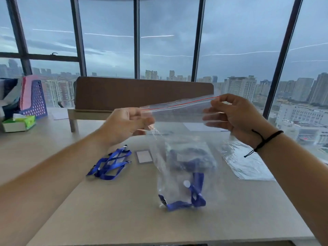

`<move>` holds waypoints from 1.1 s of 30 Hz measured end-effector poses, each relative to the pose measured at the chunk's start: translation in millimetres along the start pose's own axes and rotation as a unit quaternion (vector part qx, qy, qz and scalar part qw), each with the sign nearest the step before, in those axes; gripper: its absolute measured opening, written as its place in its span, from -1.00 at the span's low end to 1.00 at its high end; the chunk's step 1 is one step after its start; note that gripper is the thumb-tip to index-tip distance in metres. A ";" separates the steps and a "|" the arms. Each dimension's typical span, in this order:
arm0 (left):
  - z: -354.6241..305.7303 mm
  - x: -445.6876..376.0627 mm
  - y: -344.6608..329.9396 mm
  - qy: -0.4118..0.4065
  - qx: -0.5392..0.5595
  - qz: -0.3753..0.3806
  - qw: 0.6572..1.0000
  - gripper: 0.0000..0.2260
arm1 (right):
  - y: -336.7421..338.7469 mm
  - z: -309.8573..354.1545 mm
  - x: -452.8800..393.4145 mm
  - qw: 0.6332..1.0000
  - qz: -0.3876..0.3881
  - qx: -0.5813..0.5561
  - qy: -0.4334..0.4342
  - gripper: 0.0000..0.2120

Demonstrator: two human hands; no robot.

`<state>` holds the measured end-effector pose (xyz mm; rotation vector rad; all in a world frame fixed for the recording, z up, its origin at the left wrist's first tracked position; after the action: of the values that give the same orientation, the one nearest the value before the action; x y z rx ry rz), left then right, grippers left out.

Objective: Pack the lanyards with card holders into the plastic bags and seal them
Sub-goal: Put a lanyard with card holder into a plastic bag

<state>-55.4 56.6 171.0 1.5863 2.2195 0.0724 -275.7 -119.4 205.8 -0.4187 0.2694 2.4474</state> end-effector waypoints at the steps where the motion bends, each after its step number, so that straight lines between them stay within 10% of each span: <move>1: 12.5 -7.9 -5.3 0.014 0.008 0.012 1.000 -0.62 | 3.3 -5.4 -4.5 1.000 -0.005 -0.012 0.001 -0.92; 7: 71.2 -53.5 -36.8 0.080 0.042 0.093 0.992 -0.73 | 35.1 -36.0 -37.1 0.994 -0.043 -0.095 -0.002 -0.88; 30: 192.5 -248.3 -56.5 0.163 -0.112 -0.054 0.979 -0.83 | 132.9 -203.4 -213.5 0.971 -0.143 0.054 -0.182 -0.93; 33: 206.8 -244.5 -65.6 0.168 -0.252 -0.029 0.953 -0.48 | 132.3 -241.4 -212.7 0.960 -0.140 0.046 -0.237 -0.91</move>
<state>25.1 -230.1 36.3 1.2910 2.2358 0.8774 -142.8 -410.9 70.1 0.1668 0.1070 2.1632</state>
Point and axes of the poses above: each hand's wrist, its own x-axis away from the middle knuckle, its own y-axis out of the back of the hand, z = x × y, the point moved 5 cm from there along -x, towards the middle knuckle, and after that the axes turned 15 degrees about z, right-handed, at the moved point
